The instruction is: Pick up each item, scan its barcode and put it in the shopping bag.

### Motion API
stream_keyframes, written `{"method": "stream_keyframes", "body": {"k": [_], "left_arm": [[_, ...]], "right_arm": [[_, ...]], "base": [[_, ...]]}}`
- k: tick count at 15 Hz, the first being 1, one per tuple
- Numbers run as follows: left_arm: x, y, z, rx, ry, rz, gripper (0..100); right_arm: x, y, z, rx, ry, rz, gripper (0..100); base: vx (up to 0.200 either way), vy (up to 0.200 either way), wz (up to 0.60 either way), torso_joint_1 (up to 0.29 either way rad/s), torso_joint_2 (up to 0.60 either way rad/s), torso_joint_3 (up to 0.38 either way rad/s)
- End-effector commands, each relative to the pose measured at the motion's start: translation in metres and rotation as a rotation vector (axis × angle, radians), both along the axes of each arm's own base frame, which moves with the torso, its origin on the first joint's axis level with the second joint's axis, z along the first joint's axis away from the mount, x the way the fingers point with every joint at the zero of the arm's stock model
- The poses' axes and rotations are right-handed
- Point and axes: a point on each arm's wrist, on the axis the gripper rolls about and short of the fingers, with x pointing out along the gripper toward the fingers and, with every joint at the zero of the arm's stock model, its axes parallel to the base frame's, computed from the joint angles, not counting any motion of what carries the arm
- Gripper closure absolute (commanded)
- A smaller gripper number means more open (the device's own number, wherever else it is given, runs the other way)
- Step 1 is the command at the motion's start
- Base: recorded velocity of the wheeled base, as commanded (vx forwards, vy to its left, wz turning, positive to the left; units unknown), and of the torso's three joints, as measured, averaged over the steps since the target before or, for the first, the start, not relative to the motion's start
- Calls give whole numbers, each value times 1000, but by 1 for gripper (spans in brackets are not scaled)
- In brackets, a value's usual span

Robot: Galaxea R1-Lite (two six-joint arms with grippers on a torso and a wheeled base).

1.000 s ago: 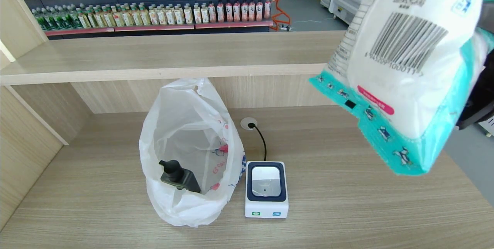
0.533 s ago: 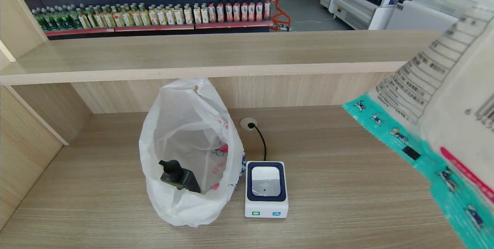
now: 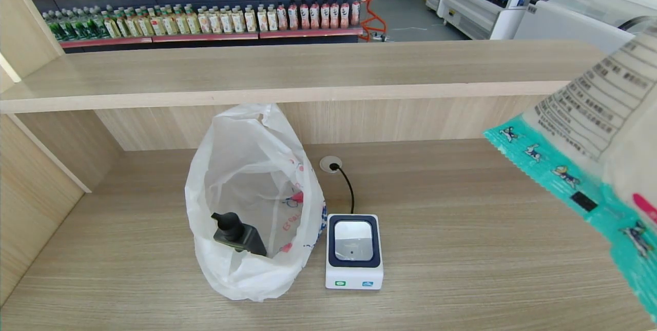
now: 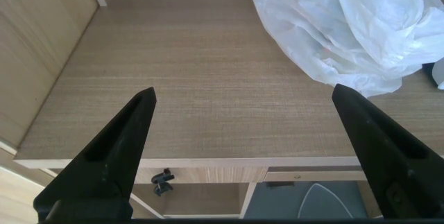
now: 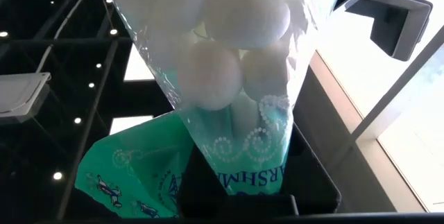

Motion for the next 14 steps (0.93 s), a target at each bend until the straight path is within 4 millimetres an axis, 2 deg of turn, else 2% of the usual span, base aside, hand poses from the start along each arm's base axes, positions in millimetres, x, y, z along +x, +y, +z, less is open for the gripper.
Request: {"method": "stream_keyframes", "body": {"k": [1,14], "left_arm": [[0,0,0,0,0,0,0],[0,0,0,0,0,0,0]], "right_arm": [[4,1,-1,-2,7,1,100],[11,9,-5,0,11,36,100]], "base": [[0,0,0,0,0,0],[0,0,0,0,0,0]]}}
